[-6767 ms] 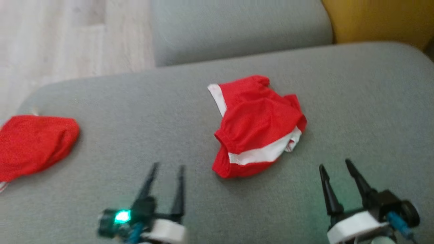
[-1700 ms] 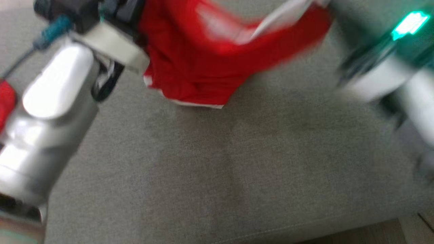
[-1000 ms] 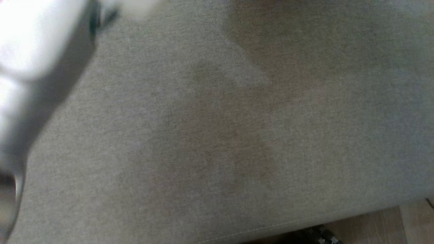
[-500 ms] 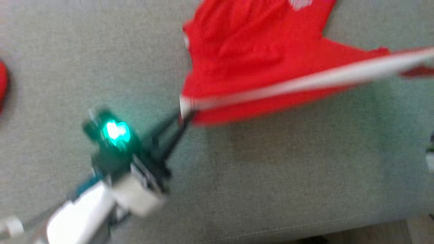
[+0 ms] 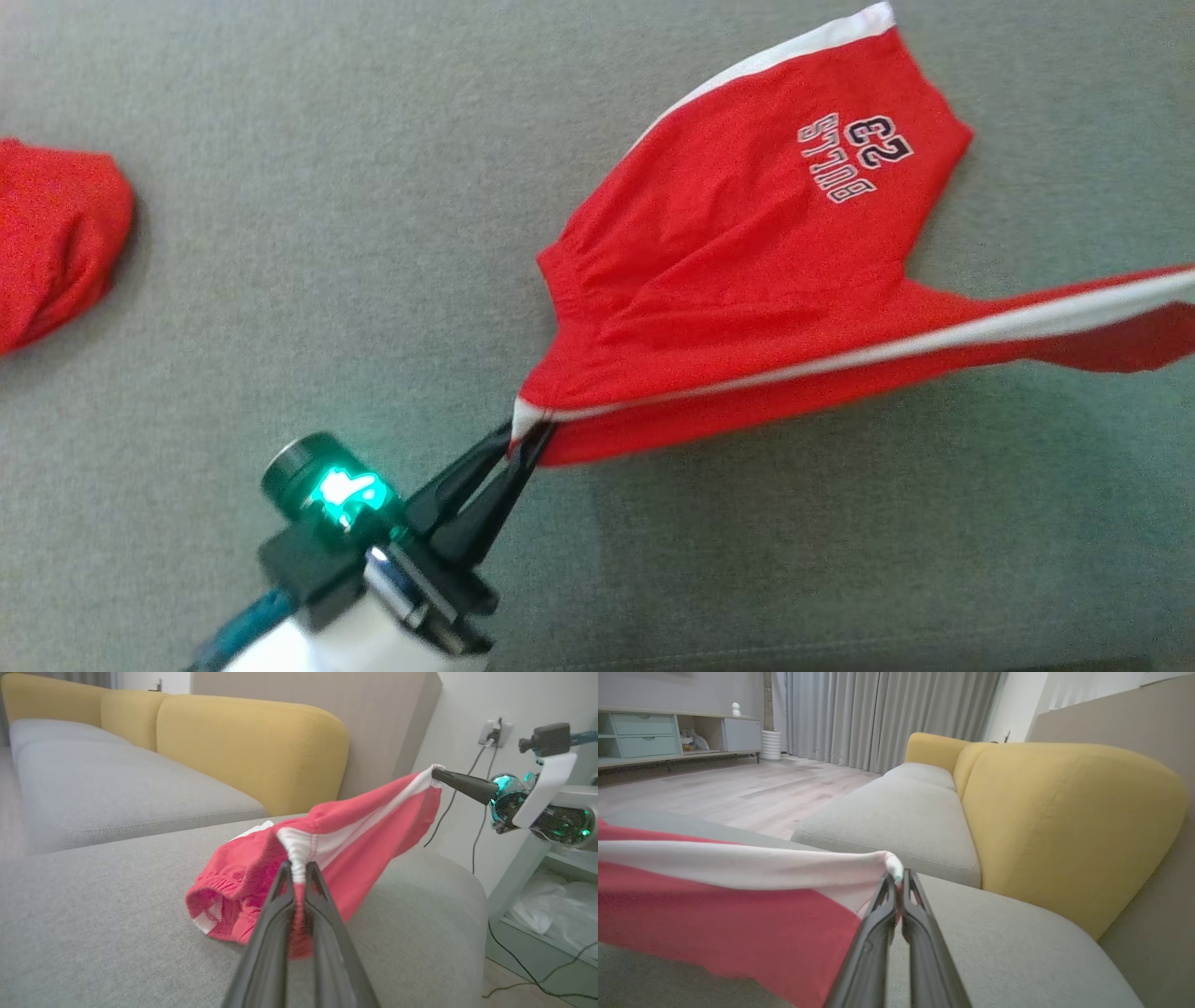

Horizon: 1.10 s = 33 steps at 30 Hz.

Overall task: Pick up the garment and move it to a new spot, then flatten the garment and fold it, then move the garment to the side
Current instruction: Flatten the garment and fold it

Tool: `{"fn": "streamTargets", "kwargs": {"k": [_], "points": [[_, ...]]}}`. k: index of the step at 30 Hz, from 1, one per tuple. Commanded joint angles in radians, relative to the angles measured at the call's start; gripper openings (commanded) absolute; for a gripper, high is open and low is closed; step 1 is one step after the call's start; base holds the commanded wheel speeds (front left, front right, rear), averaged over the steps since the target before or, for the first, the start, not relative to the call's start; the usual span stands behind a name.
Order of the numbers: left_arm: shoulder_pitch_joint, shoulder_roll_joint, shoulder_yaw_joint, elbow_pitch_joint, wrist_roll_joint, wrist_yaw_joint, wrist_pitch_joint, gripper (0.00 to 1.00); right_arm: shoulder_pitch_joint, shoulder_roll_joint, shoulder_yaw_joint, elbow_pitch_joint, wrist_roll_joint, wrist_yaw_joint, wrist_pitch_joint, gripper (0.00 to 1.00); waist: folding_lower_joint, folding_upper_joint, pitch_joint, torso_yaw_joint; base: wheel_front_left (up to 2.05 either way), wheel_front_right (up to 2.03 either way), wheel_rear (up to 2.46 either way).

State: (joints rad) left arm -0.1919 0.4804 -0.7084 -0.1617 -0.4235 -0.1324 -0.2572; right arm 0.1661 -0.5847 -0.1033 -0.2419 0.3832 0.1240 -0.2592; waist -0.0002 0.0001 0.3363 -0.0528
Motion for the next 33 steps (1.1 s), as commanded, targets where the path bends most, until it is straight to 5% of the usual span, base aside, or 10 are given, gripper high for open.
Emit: {"fn": "streamTargets", "kwargs": {"k": [1, 14, 24, 26, 27, 28, 29, 30, 31, 33], "points": [[-0.072, -0.007, 0.032, 0.006, -0.033, 0.002, 0.000, 0.00, -0.061, -0.070, 0.030, 0.021, 0.026, 0.007, -0.003, 0.00, 0.0002, -0.0001, 0.026, 0.022, 0.00, 0.00, 0.00], [-0.435, -0.180, -0.024, 0.290, -0.230, 0.002, 0.066, 0.00, -0.604, -0.288, 0.435, 0.411, 0.150, 0.007, 0.005, 0.00, 0.0002, -0.0001, 0.162, 0.115, 0.00, 0.00, 0.00], [-0.591, -0.229, -0.106, 0.417, -0.325, 0.002, 0.052, 0.00, -0.938, -0.313, 0.724, 0.637, 0.231, 0.007, 0.016, 0.00, 0.0002, -0.0001, 0.232, 0.168, 0.00, 0.00, 0.00], [-0.614, -0.238, -0.117, 0.452, -0.316, 0.002, 0.035, 0.00, -0.984, -0.302, 0.770, 0.682, 0.250, 0.007, 0.012, 0.24, 0.0002, -0.0001, 0.237, 0.172, 0.00, 0.00, 0.00], [-0.620, -0.244, -0.119, 0.469, -0.311, 0.002, 0.028, 0.00, -1.002, -0.294, 0.788, 0.703, 0.262, 0.007, 0.010, 0.86, 0.0002, -0.0001, 0.239, 0.173, 0.00, 0.00, 0.00], [-0.622, -0.253, -0.118, 0.483, -0.314, 0.002, 0.020, 0.00, -1.017, -0.286, 0.803, 0.723, 0.275, 0.007, 0.008, 1.00, 0.0002, -0.0001, 0.238, 0.174, 0.00, 0.00, 0.00], [-0.622, -0.260, -0.118, 0.497, -0.315, 0.002, 0.014, 0.09, -1.029, -0.276, 0.813, 0.741, 0.290, 0.007, 0.005, 1.00, 0.0002, -0.0001, 0.234, 0.173, 0.00, 0.00, 0.00], [-0.620, -0.265, -0.122, 0.508, -0.314, 0.002, 0.010, 0.48, -1.034, -0.265, 0.818, 0.758, 0.311, 0.007, 0.003, 1.00, 0.0002, -0.0001, 0.229, 0.172, 0.00, 0.00, 0.00], [-0.615, -0.267, -0.123, 0.520, -0.312, 0.002, 0.006, 1.00, -1.033, -0.255, 0.823, 0.773, 0.331, 0.007, 0.001, 1.00, 0.0002, -0.0001, 0.222, 0.171, 0.00, 0.00, 0.00], [-0.599, -0.274, -0.106, 0.540, -0.301, 0.005, 0.000, 1.00, -1.019, -0.240, 0.832, 0.797, 0.378, 0.007, -0.001, 1.00, 0.0002, -0.0001, 0.206, 0.168, 0.00, 0.00, 0.00]]}}
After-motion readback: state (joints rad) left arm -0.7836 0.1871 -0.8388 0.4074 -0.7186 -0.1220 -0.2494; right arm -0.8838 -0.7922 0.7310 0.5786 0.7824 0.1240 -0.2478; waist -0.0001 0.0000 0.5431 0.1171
